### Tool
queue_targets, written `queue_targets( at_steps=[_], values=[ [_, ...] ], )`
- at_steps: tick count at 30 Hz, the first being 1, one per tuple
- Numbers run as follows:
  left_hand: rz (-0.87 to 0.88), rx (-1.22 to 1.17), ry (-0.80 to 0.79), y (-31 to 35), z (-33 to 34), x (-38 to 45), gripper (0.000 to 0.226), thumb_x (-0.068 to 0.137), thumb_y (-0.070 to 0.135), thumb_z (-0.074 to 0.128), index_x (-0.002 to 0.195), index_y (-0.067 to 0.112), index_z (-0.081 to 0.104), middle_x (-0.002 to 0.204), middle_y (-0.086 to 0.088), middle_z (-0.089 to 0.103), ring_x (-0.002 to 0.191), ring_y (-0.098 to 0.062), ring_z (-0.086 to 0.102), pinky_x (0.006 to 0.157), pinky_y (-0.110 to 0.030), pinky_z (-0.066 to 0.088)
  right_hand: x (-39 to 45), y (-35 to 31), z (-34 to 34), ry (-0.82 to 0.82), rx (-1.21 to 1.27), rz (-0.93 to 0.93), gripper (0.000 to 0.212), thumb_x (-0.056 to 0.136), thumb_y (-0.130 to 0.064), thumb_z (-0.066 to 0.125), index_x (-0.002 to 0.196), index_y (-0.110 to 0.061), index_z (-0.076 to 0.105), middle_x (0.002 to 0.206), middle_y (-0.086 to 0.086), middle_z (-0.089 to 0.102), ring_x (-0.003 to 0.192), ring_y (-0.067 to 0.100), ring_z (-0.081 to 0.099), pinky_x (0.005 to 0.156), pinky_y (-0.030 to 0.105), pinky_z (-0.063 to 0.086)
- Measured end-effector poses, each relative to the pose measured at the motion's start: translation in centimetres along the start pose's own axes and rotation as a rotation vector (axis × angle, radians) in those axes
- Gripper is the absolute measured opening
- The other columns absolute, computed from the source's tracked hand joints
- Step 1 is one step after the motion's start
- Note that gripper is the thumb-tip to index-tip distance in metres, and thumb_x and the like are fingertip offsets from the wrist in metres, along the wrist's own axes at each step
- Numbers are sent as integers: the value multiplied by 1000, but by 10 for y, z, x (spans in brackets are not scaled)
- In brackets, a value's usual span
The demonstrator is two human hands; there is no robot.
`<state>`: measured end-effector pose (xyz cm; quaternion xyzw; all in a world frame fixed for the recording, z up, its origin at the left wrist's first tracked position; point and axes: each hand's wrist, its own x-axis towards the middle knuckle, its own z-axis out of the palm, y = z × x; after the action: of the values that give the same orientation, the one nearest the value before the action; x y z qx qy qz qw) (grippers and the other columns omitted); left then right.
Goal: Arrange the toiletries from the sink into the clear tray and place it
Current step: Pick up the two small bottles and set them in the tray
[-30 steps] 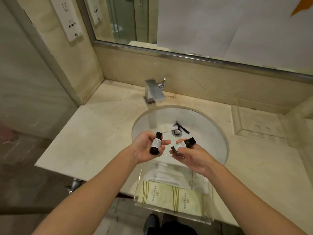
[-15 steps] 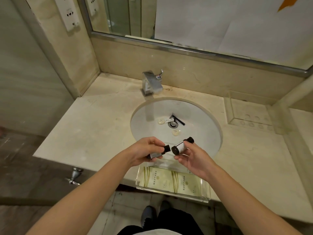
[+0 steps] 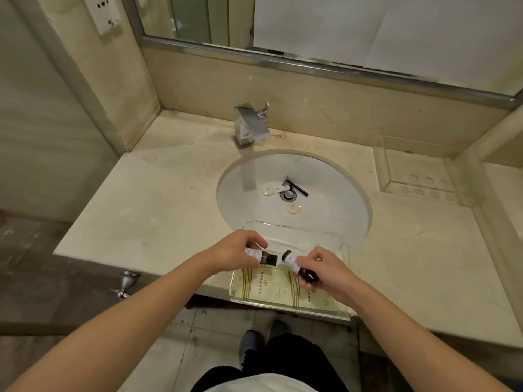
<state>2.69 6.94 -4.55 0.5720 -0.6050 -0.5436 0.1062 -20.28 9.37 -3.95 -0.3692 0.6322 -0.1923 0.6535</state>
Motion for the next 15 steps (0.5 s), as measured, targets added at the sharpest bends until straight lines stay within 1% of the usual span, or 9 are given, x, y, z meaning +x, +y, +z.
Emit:
queue_targets(
  at_steps=[2, 4, 5, 6, 8, 9, 10, 12, 15],
  values=[
    [40, 127, -6, -2, 2, 1, 41, 75, 11, 76, 113, 19, 64, 111, 4, 63, 107, -12, 58, 91, -23, 47, -2, 4, 2, -40, -108, 11, 19, 90, -16, 61, 99, -5, 48, 79, 16, 68, 55, 19, 59, 50, 27, 47],
    [75, 243, -19, -2, 5, 1, 40, 74, 14, 77, 112, 17, 65, 104, 8, 62, 100, -9, 58, 85, -17, 43, -4, 7, 3, -81, -250, -5, 21, 90, -16, 60, 110, -11, 55, 84, 7, 67, 62, 16, 60, 54, 23, 49],
    [93, 293, -29, -2, 6, 1, 39, 74, 15, 77, 111, 17, 66, 102, 9, 61, 97, -9, 58, 83, -16, 43, -4, 8, 4, -85, -339, -25, 22, 89, -17, 61, 111, -13, 59, 86, 3, 67, 67, 13, 61, 57, 20, 49],
    [108, 336, -45, -1, 7, 1, 37, 74, 16, 77, 109, 16, 66, 102, 8, 62, 95, -9, 57, 82, -17, 43, -3, 10, 4, -81, -429, -55, 21, 88, -19, 62, 108, -14, 62, 86, 0, 67, 71, 12, 60, 60, 19, 49],
    [130, 422, -88, -1, 9, 1, 36, 74, 18, 76, 108, 17, 65, 106, 5, 65, 96, -12, 57, 83, -22, 45, 1, 14, 4, -79, -559, -122, 16, 84, -25, 66, 97, -16, 68, 83, -1, 67, 72, 12, 60, 69, 27, 52],
    [134, 471, -108, -1, 10, 1, 36, 74, 20, 76, 108, 18, 64, 108, 3, 65, 98, -14, 58, 85, -25, 47, 2, 15, 4, -84, -598, -144, 15, 82, -27, 68, 92, -17, 69, 80, -1, 67, 71, 12, 59, 71, 31, 52],
    [138, 522, -124, -1, 10, 1, 38, 74, 21, 76, 109, 19, 64, 110, 3, 65, 100, -16, 59, 86, -28, 47, 3, 16, 5, -92, -622, -156, 14, 80, -29, 70, 89, -18, 69, 77, -3, 67, 69, 11, 58, 71, 31, 51],
    [153, 620, -149, -1, 11, 1, 42, 73, 25, 76, 112, 20, 62, 113, 4, 65, 102, -17, 59, 85, -28, 45, 6, 17, 6, -113, -656, -167, 14, 77, -29, 72, 87, -20, 69, 74, -6, 65, 67, 9, 57, 69, 27, 49],
    [178, 741, -189, -2, 12, 2, 48, 69, 33, 79, 111, 22, 60, 109, 4, 65, 94, -16, 57, 77, -27, 37, 9, 17, 9, -150, -768, -188, 22, 73, -33, 74, 91, -22, 67, 85, -6, 67, 76, 9, 61, 74, 26, 51]
  ],
)
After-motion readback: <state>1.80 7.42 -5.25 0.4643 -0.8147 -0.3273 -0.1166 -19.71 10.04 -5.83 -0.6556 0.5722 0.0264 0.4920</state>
